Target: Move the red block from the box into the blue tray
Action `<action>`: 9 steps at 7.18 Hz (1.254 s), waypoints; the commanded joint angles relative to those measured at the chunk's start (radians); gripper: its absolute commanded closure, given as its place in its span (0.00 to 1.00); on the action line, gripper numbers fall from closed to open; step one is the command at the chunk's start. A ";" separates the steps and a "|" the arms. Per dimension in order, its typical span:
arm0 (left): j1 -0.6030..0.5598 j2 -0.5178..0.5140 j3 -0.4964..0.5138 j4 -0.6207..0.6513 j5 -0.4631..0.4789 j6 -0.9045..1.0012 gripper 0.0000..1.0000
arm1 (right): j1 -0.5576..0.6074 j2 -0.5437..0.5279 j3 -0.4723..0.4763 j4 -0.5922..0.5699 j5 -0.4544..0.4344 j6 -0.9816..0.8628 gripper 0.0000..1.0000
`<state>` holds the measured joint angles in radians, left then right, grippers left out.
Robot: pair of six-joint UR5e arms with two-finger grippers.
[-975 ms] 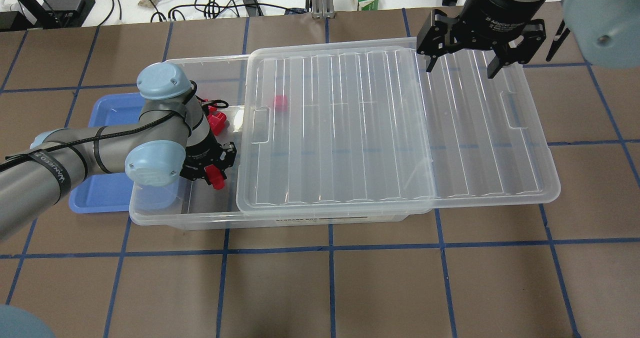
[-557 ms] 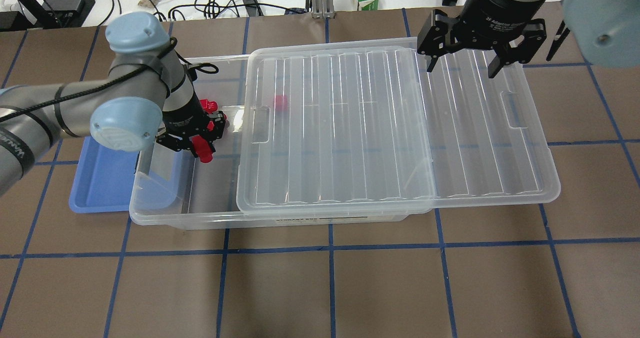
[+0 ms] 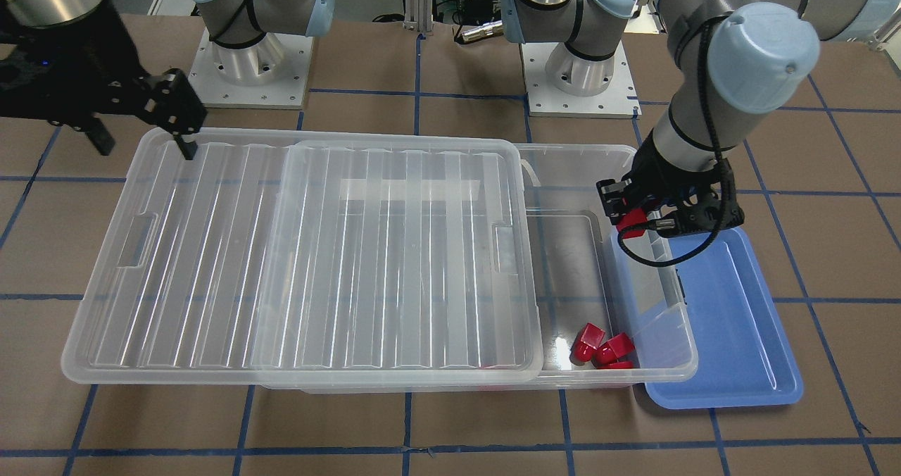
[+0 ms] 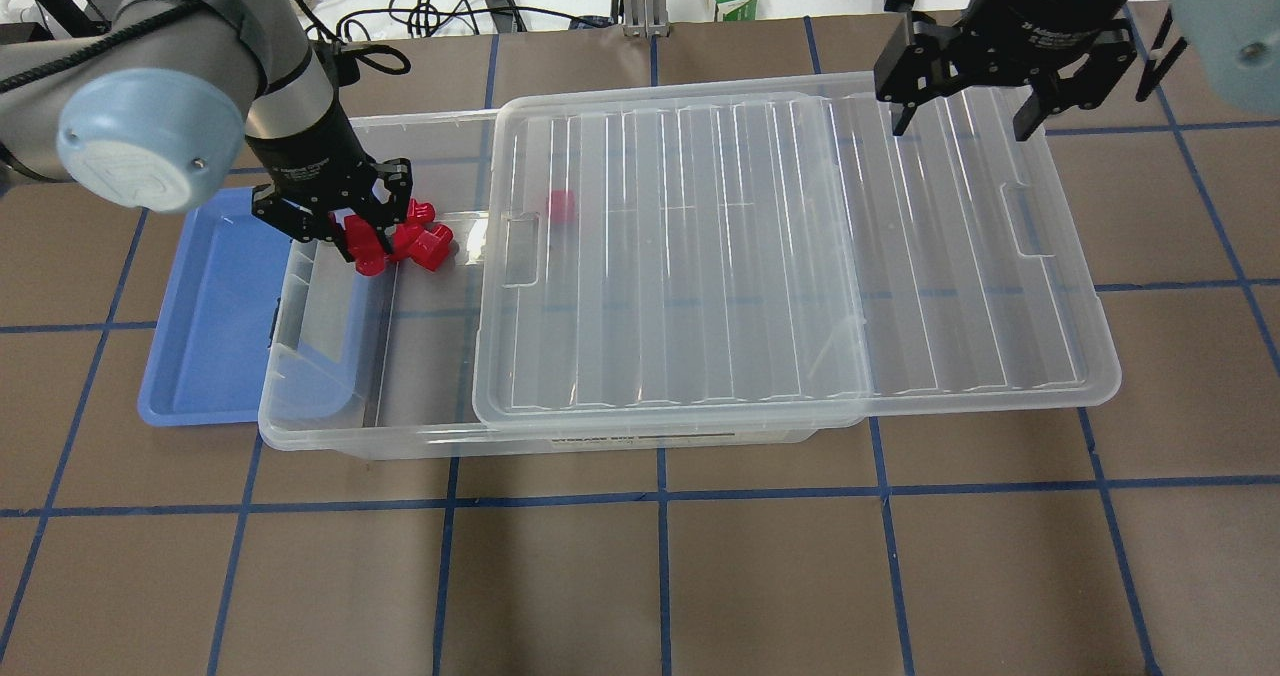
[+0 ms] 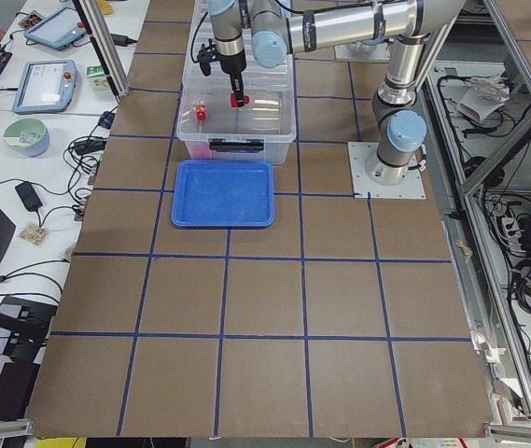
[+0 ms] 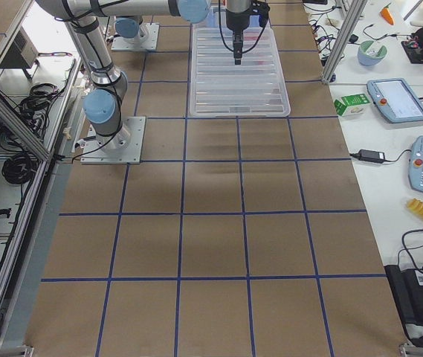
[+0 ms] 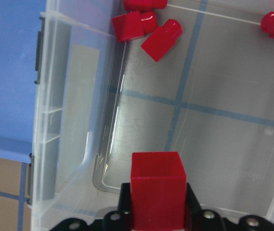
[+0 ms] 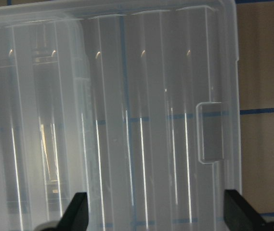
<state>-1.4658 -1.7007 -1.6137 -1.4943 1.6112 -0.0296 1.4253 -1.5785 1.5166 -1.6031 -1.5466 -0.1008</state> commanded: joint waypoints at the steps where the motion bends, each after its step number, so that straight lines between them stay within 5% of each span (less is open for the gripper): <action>1: 0.100 0.022 -0.003 -0.018 0.001 0.185 1.00 | -0.220 0.002 0.010 0.008 0.005 -0.259 0.00; 4: 0.310 -0.019 -0.046 0.002 -0.005 0.500 1.00 | -0.298 0.012 0.224 -0.189 -0.032 -0.307 0.00; 5: 0.353 -0.051 -0.098 0.103 -0.007 0.564 1.00 | -0.298 0.035 0.284 -0.268 -0.035 -0.310 0.00; 7: 0.363 -0.114 -0.216 0.346 -0.002 0.588 1.00 | -0.298 0.104 0.321 -0.342 -0.058 -0.304 0.00; 9: 0.364 -0.148 -0.221 0.362 0.001 0.582 1.00 | -0.296 0.117 0.314 -0.327 -0.055 -0.298 0.00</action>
<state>-1.1033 -1.8244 -1.8223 -1.1582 1.6110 0.5538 1.1278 -1.4683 1.8321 -1.9345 -1.6015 -0.4042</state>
